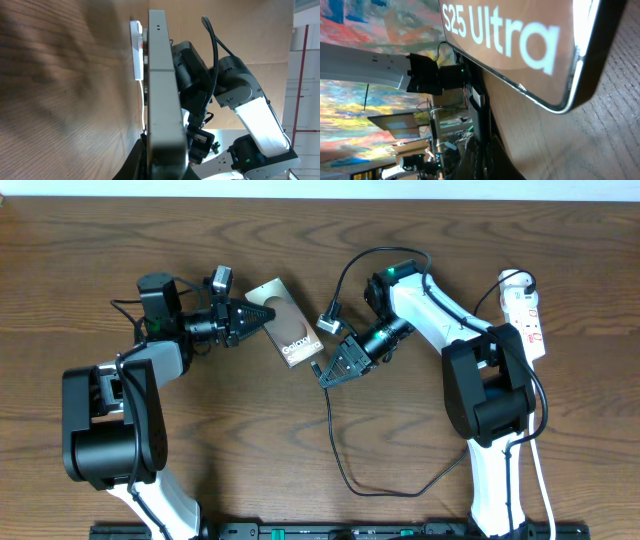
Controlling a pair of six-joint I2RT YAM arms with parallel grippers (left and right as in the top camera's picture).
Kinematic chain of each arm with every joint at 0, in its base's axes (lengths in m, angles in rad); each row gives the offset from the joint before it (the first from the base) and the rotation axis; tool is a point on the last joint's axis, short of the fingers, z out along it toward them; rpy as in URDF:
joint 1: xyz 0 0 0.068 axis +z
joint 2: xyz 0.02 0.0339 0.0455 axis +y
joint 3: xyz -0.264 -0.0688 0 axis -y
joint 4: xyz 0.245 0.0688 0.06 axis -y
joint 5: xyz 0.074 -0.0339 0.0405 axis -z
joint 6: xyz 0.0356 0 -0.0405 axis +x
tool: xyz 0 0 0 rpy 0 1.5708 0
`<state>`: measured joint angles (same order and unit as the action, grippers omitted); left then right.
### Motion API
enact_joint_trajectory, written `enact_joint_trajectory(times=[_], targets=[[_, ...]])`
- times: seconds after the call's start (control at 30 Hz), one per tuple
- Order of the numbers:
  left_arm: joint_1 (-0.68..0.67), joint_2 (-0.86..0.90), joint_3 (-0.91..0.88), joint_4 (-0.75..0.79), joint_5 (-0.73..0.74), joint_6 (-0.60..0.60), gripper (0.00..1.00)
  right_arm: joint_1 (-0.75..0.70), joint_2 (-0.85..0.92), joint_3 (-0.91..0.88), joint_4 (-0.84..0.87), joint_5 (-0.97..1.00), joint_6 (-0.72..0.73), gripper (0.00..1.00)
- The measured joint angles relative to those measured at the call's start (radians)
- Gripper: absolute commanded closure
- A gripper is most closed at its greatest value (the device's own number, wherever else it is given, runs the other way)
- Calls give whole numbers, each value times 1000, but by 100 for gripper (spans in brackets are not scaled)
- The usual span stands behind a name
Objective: Plug charger to phone and switch on socket
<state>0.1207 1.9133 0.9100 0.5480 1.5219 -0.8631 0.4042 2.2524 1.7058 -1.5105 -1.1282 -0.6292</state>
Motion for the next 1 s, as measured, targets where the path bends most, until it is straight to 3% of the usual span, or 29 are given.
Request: enact_joint_trajectory(times=[1.0], targets=[[0, 0, 0, 0, 0, 0, 93, 16, 13, 0, 92, -5, 12, 99]])
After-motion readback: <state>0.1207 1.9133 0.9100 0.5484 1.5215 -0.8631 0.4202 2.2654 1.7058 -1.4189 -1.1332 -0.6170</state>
